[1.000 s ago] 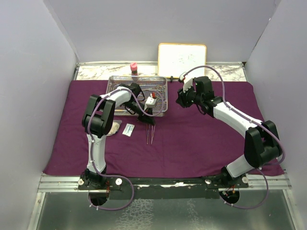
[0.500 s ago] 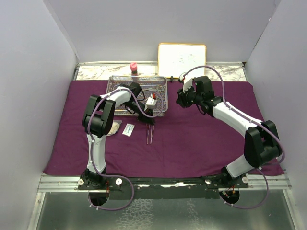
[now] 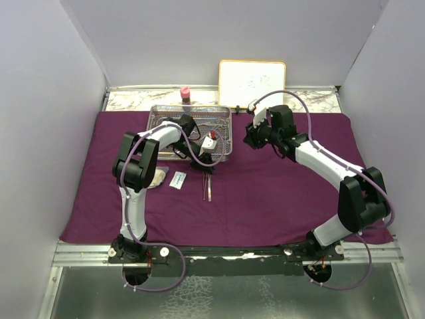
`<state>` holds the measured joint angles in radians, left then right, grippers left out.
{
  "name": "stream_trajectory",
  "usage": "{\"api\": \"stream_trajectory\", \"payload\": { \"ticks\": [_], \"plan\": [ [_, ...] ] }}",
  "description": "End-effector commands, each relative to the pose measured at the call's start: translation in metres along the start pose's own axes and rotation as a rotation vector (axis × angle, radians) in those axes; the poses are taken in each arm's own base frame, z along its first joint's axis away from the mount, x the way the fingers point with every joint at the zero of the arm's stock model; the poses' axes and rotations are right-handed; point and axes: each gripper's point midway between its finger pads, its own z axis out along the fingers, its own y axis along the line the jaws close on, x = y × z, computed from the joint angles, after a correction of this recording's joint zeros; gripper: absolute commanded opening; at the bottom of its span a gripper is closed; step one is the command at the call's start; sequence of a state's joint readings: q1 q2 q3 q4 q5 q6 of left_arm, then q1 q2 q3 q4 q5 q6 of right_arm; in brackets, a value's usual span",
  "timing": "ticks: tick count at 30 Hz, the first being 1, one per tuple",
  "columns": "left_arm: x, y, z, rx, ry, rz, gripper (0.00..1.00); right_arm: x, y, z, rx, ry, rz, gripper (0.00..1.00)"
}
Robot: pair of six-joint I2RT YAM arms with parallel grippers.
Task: Open and lay out the surgical kit
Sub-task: Place the medical item in the surgical kit, then adjust the medical item in the surgical kit.
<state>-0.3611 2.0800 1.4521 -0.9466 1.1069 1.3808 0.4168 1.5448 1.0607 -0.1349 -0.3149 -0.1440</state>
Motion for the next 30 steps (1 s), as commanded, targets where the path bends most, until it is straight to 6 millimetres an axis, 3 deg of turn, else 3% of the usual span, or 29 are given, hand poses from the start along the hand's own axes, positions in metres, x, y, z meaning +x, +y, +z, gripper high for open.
{"api": "stream_trajectory", "payload": {
  "ticks": [1,13,25,30],
  "plan": [
    [-0.003,0.001,-0.005,-0.023,0.029,0.069,0.24,-0.01,-0.001,0.001,-0.017,-0.017,-0.009,0.3],
    [-0.003,-0.006,-0.008,-0.132,0.145,0.143,0.37,-0.01,0.001,0.0,-0.031,-0.021,-0.011,0.3],
    [-0.003,-0.029,0.02,-0.11,0.242,0.214,0.38,-0.016,0.0,-0.007,-0.012,-0.044,-0.026,0.3],
    [-0.005,-0.045,0.026,-0.058,0.361,0.33,0.4,-0.019,-0.001,-0.011,-0.005,-0.052,-0.03,0.3]
  ]
}}
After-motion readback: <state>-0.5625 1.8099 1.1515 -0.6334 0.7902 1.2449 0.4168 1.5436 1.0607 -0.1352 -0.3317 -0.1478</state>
